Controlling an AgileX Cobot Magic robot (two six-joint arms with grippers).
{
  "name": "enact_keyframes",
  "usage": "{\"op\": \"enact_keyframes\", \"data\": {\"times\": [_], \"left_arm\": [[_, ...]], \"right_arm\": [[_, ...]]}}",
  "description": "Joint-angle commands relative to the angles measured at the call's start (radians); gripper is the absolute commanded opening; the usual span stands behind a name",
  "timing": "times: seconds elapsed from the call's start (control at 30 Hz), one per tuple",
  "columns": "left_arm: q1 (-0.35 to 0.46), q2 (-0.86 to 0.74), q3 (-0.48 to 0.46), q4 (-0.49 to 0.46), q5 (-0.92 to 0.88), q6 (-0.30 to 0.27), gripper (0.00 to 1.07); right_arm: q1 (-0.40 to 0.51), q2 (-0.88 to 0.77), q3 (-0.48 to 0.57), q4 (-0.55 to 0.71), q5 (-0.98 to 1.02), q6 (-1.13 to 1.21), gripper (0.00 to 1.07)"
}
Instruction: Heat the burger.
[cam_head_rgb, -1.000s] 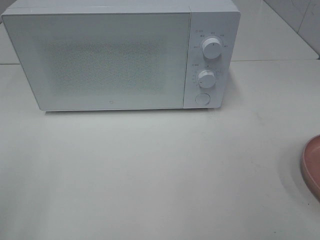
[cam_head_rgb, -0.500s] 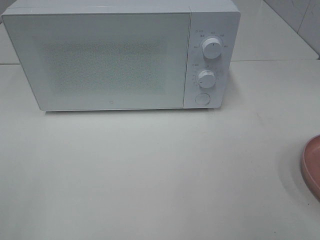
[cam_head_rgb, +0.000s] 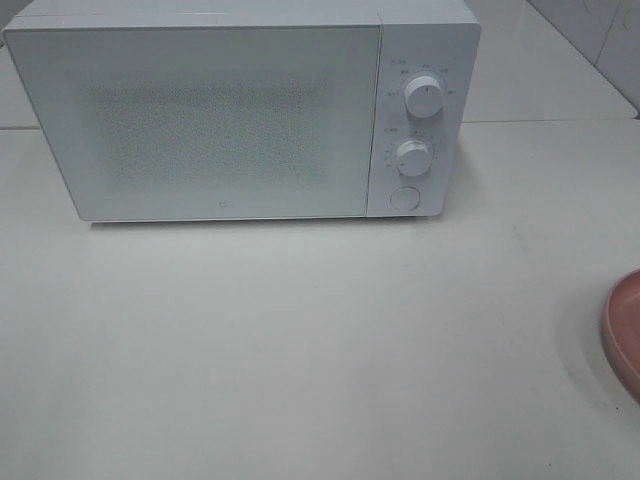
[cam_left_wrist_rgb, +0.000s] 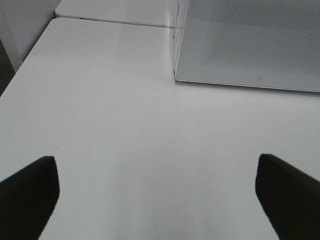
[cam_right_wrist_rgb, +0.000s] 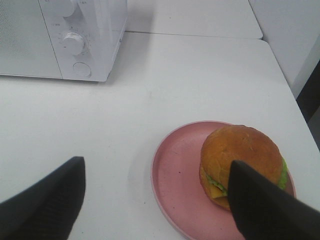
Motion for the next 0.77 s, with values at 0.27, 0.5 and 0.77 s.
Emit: {"op": "enact_keyframes", "data": {"times": [0.27,0.5,0.77], "left_arm": [[0.000,-0.019,0.004,-0.009,0.002,-0.006,1.00],[0.000,-0.019,0.004,-0.009,0.002,-0.006,1.00],[0.000,-0.019,0.004,-0.009,0.002,-0.006,1.00]], "right_arm": [[-0.005,-0.024,0.002,0.004,-0.014,-0.009,0.74],[-0.005,-0.024,0.002,0.004,-0.014,-0.009,0.74],[-0.005,-0.024,0.002,0.004,-0.014,-0.009,0.74]]}}
